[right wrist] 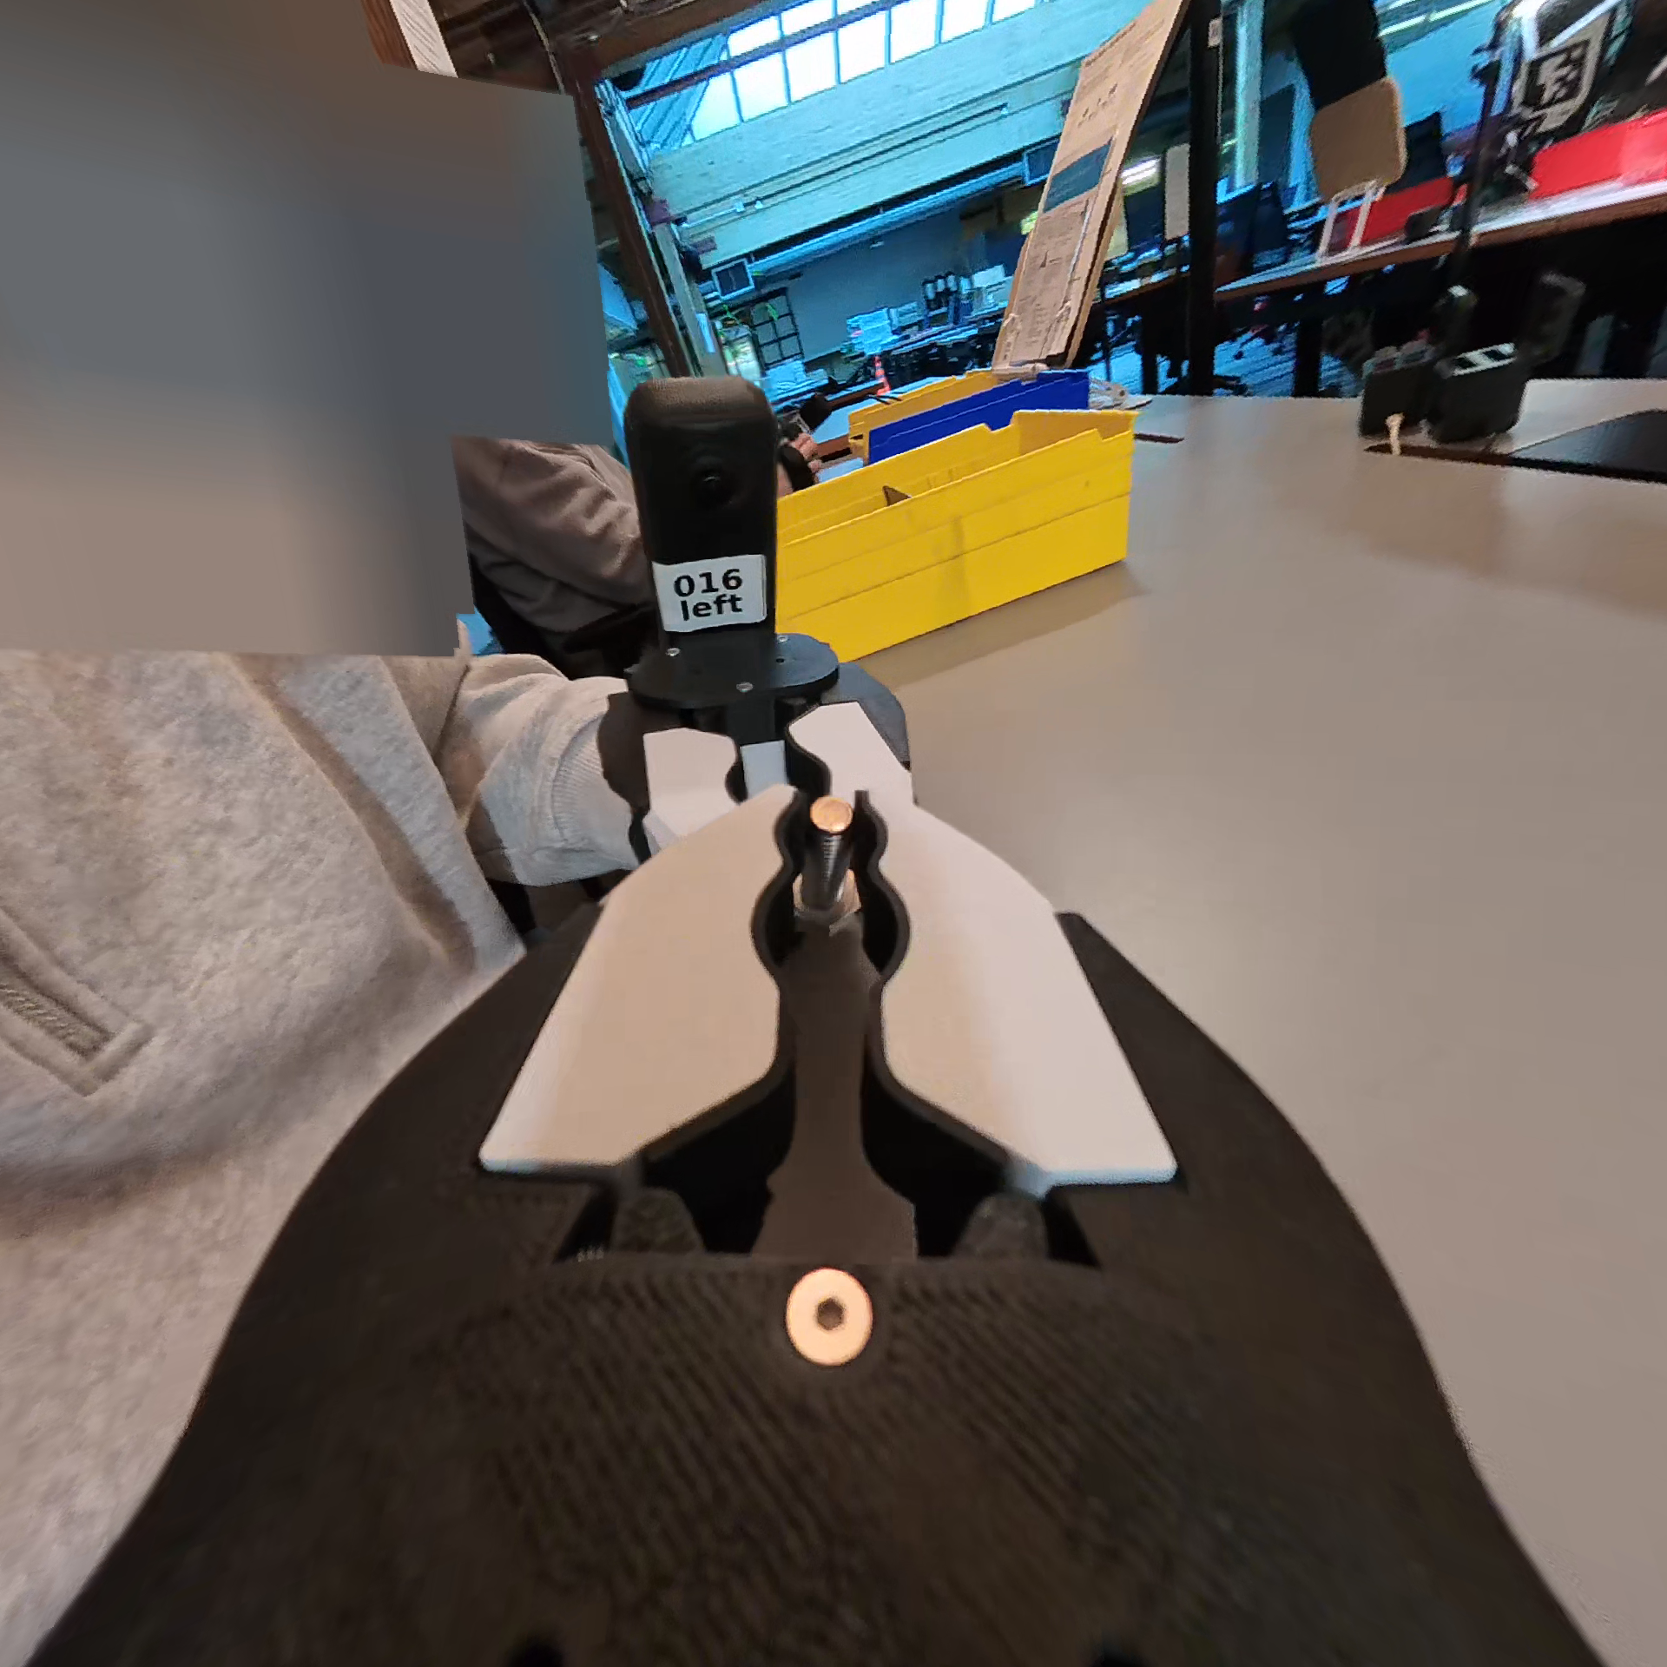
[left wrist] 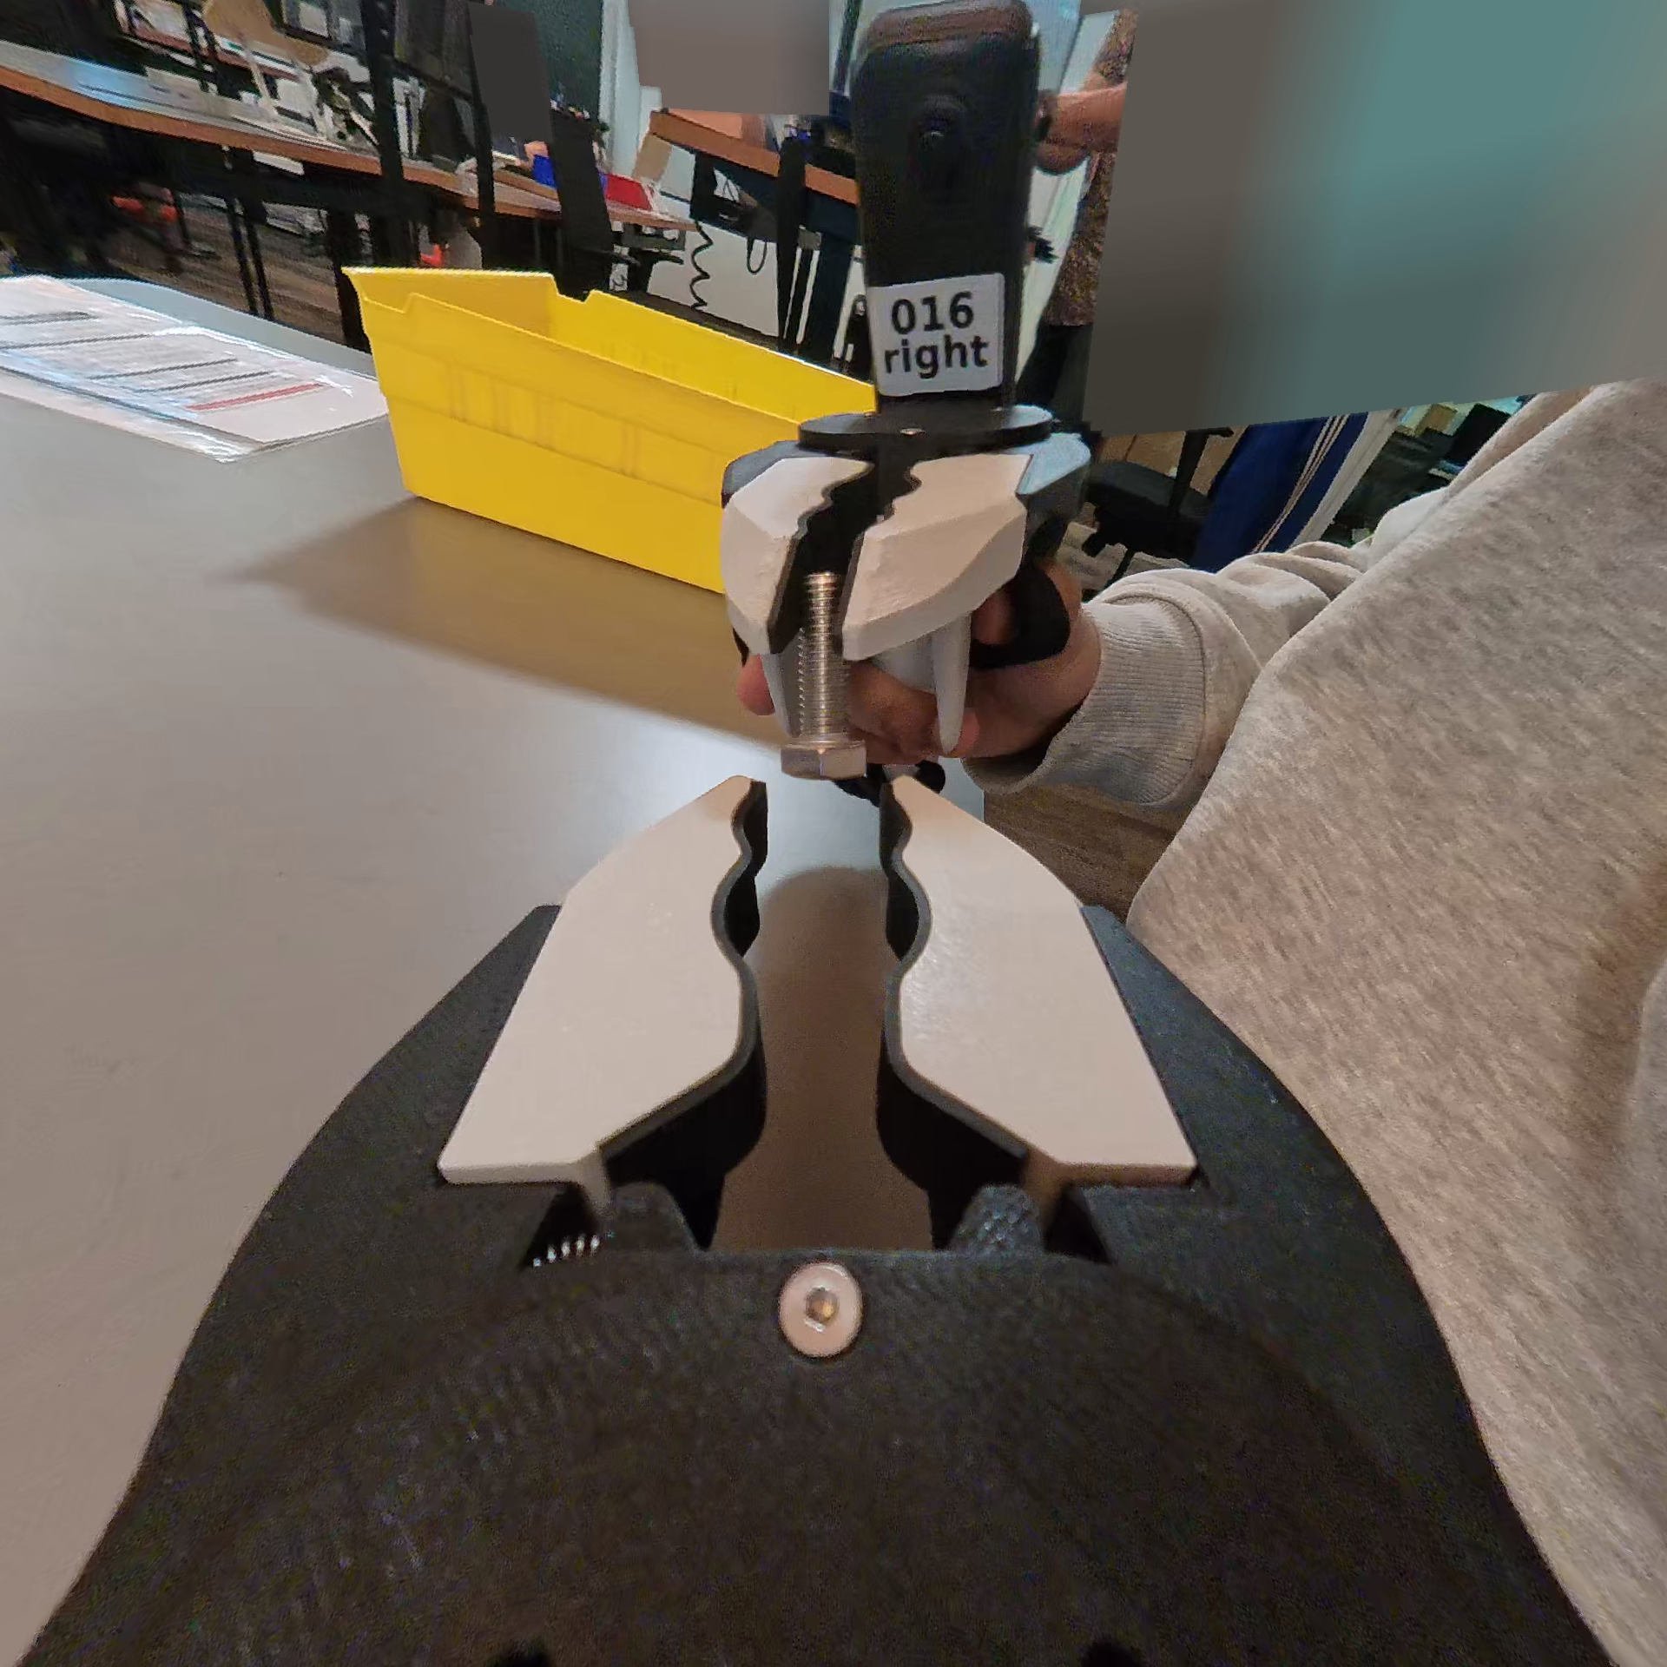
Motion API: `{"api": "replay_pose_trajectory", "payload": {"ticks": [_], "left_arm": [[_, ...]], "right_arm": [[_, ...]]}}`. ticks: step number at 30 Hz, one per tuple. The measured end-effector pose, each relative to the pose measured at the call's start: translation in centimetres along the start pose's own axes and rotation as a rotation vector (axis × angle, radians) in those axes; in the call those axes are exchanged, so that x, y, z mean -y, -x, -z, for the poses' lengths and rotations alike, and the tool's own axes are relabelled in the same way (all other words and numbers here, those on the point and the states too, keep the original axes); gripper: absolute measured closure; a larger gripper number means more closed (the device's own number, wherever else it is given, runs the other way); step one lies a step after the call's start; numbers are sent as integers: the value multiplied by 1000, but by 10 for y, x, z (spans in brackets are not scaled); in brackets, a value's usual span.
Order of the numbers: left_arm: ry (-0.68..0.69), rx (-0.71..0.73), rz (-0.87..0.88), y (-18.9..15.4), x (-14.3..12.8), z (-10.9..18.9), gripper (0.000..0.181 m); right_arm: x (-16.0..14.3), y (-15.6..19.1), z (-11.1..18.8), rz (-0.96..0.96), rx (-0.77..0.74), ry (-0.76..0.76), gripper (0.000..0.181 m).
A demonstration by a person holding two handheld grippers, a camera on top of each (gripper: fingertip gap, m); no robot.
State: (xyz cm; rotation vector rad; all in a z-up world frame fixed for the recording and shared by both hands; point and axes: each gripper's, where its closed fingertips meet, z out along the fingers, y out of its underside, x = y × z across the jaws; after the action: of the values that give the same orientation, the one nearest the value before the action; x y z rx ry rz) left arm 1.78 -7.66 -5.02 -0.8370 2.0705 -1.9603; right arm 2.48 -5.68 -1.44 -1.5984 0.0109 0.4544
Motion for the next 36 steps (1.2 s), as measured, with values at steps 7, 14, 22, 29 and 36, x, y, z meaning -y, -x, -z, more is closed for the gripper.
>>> {"api": "replay_pose_trajectory", "payload": {"ticks": [7,14,22,29,36], "left_arm": [[-9,-48,-20,-7,1,1,155],[-7,-64,-41,-11,1,1,156],[-12,-62,-51,-11,1,1,161],[-8,-66,-63,-13,1,1,164],[-17,-41,-63,-9,2,1,164]], "right_arm": [[-8,10,-4,36,43,71,171],[-10,15,-6,58,56,92,171],[-9,15,-4,62,54,90,171],[-9,16,-4,61,57,88,171],[-4,12,-6,65,30,30,168]]}}
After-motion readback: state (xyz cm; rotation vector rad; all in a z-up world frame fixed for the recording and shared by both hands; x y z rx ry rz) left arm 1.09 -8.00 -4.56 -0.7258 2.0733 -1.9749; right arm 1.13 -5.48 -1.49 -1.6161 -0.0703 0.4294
